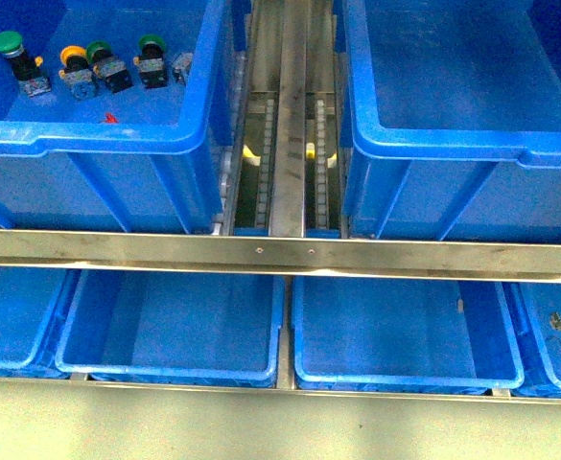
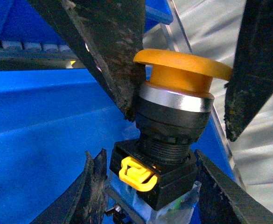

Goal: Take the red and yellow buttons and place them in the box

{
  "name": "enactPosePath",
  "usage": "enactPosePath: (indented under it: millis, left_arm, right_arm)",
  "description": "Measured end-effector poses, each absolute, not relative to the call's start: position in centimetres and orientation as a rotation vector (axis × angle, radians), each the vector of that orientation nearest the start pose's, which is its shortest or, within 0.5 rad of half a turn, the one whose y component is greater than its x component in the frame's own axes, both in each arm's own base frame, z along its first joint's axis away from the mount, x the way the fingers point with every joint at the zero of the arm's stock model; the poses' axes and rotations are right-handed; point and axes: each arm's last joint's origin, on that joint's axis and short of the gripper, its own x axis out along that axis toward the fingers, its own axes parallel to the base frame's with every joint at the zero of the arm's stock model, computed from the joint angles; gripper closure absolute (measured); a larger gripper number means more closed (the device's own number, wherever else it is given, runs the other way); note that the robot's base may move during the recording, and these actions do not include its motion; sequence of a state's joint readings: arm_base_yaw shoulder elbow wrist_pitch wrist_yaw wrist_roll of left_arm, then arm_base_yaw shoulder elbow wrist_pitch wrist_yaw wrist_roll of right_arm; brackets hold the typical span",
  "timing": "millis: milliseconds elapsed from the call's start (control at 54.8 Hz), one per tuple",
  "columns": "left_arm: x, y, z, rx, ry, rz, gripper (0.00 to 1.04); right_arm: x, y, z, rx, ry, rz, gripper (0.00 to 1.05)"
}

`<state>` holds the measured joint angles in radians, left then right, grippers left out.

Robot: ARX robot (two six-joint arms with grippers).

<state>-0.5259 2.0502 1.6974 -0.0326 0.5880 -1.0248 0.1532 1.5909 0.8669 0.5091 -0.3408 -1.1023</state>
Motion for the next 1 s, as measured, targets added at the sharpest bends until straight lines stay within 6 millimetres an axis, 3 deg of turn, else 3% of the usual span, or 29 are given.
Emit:
enactPosePath:
  millis: [256,657,840,1004]
  left_arm:
    - [40.6,-25.2,27.4,-0.909,0.926,-0.788,0.7]
    - [41.4,-24.6,27.2,-0.895,0.889,-0.757,0.07]
    - [41.9,-23.9,27.1,-0.895,0.859,-0.752,0.08]
    - [42.1,-21.9,26.6,-0.892,0.83,-0.716,0.08]
  right_arm:
    - [33.6,6.3,23.0,-1.045,-0.074,0.556,0.62]
    - [33.4,7.0,22.9,-1.042,-0.076,0.556,0.62]
    - [33.2,6.7,22.3,-1.024,-0.052,0.55,0.62]
    - [33.3,6.1,22.0,-1.021,-0.034,0.533,0.62]
